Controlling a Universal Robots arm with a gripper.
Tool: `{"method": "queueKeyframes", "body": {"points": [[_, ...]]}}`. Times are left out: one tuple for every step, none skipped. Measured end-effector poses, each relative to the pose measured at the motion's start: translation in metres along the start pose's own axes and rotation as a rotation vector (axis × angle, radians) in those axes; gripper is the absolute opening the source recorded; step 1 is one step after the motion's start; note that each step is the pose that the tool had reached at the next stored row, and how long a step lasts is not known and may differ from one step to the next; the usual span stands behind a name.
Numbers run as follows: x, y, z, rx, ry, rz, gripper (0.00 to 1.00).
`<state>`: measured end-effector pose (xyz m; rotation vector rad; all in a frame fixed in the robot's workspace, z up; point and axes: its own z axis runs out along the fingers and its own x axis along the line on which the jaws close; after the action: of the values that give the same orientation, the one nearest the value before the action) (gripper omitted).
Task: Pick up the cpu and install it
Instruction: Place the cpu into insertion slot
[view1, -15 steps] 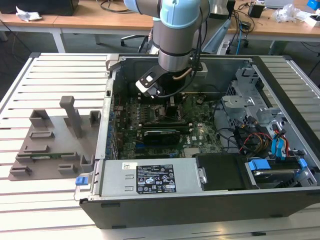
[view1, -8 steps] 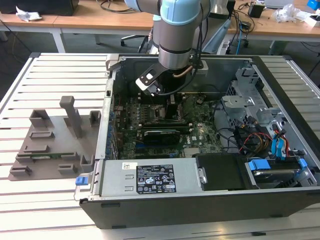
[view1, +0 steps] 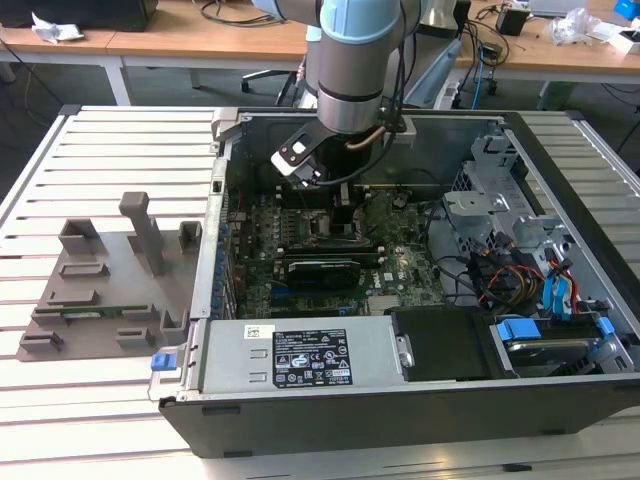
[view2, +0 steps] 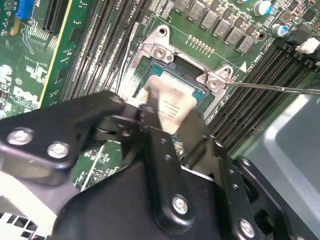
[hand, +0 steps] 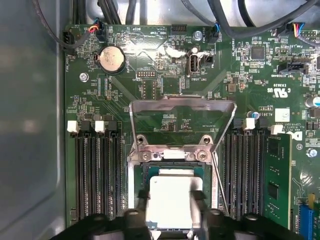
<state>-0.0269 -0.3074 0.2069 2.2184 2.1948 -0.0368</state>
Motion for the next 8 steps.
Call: {"method": "queueKeyframes", "body": {"points": [[0.0000,0.0000,0.0000,-0.0001,-0.0006,0.000,0.35],[0.0000,-0.0001,0.0000,0.0000,-0.0014,0.000,0.29],[0.0000,-0.0002,0.0000,0.0000,-0.0023,0.000,0.29],[-0.0001,-0.0005,-0.0001,0.0000,-0.0049,0.000,0.17],[-0.0006,-0.0008,0.0000,-0.0001,-0.0064,0.000,0.11],[-0.0009,-0.0010,0.0001,-0.0002,-0.0068,0.000,0.11],[-0.0018,-0.0013,0.0000,-0.0001,-0.0073,0.000,0.11],[-0.0029,-0.0014,0.0001,-0.0001,-0.0075,0.000,0.11]]}}
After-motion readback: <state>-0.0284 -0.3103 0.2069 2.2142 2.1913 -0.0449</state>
